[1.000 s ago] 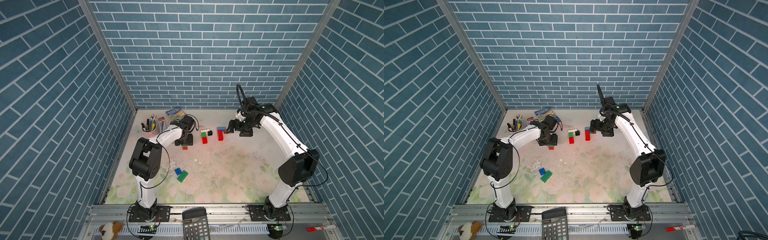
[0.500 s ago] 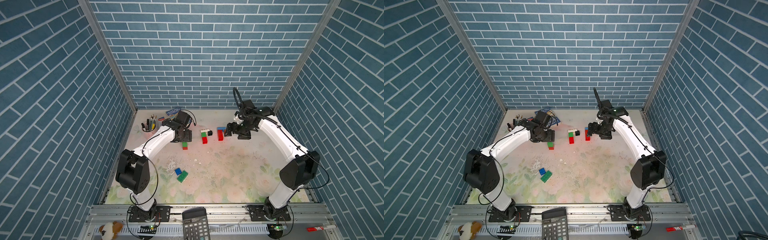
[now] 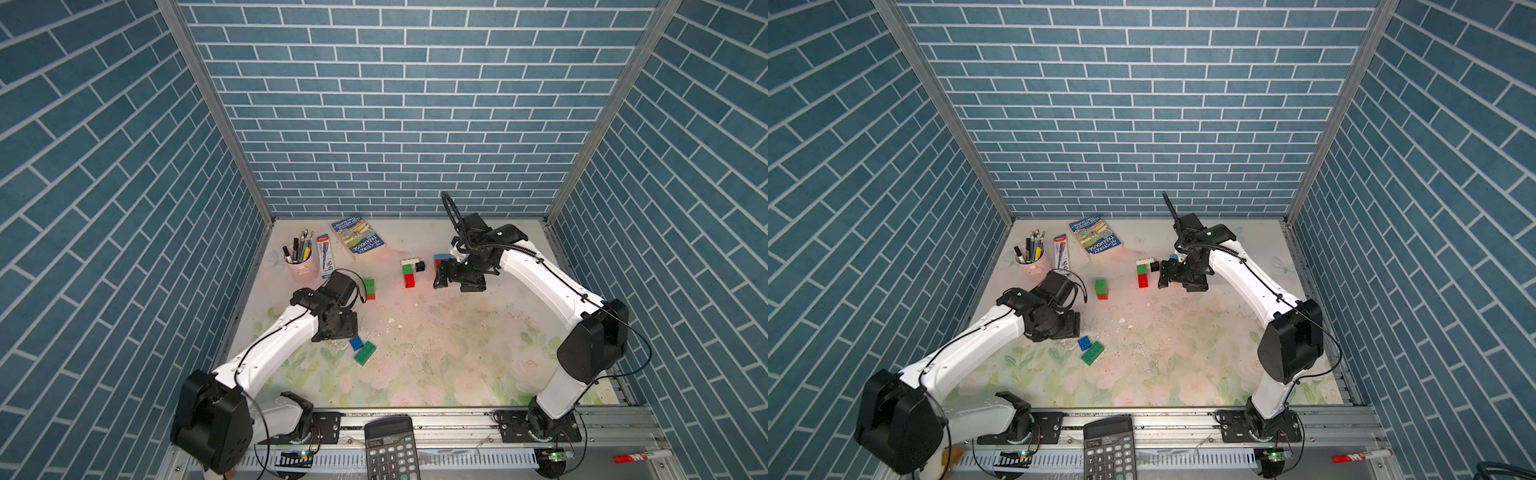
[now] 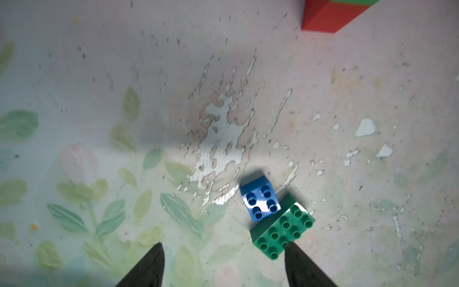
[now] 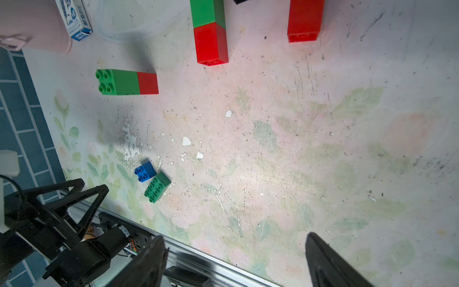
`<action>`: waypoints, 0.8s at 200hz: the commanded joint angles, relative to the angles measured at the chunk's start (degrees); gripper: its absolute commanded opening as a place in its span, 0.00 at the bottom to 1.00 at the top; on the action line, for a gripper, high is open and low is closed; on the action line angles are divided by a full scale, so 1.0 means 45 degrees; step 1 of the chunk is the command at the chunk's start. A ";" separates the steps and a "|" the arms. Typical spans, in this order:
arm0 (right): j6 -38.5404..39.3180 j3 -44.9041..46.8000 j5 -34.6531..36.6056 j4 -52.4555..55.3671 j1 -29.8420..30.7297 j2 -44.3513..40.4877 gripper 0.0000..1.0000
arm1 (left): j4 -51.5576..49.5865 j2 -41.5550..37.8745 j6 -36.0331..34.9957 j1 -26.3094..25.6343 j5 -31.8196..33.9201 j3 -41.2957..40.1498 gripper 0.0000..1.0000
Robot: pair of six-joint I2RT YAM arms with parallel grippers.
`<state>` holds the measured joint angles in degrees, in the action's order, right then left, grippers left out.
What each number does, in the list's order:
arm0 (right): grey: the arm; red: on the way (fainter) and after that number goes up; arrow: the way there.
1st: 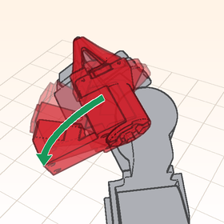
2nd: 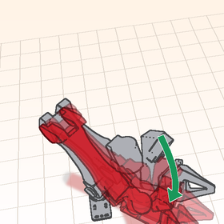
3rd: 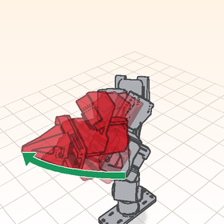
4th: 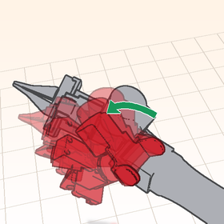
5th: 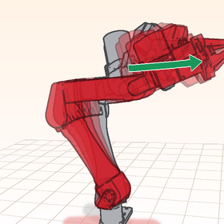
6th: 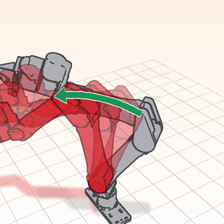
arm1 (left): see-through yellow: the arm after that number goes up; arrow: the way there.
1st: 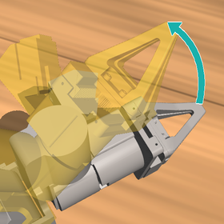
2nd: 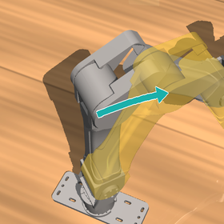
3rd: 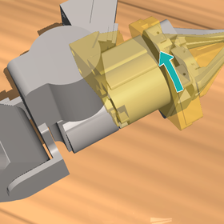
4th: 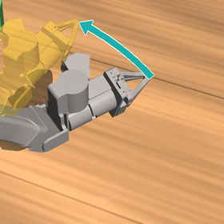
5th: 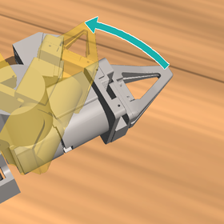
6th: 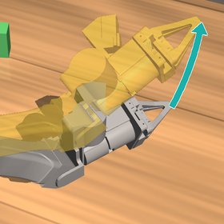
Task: Assemble the letter r with lego
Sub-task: Move the lego brick at the center of the board.
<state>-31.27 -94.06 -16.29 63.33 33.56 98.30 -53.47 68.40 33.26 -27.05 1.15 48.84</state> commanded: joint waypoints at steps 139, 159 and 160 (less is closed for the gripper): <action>0.0665 0.2208 0.0884 0.0495 0.0172 -0.3397 0.89 | 0.3761 0.3683 0.4551 -0.4590 -0.0223 -0.0658 0.78; 0.0731 0.2594 0.0802 0.0458 -0.0144 -0.3874 0.88 | 0.3500 0.4380 0.4342 -0.4595 -0.0010 0.0003 0.78; 0.0734 0.2608 0.0795 0.0448 -0.0168 -0.3894 0.88 | 0.3492 0.4404 0.4335 -0.4595 -0.0015 0.0043 0.77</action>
<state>-29.85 -83.92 -13.67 64.29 34.37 83.92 -37.89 85.82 53.15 -47.29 -1.15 45.32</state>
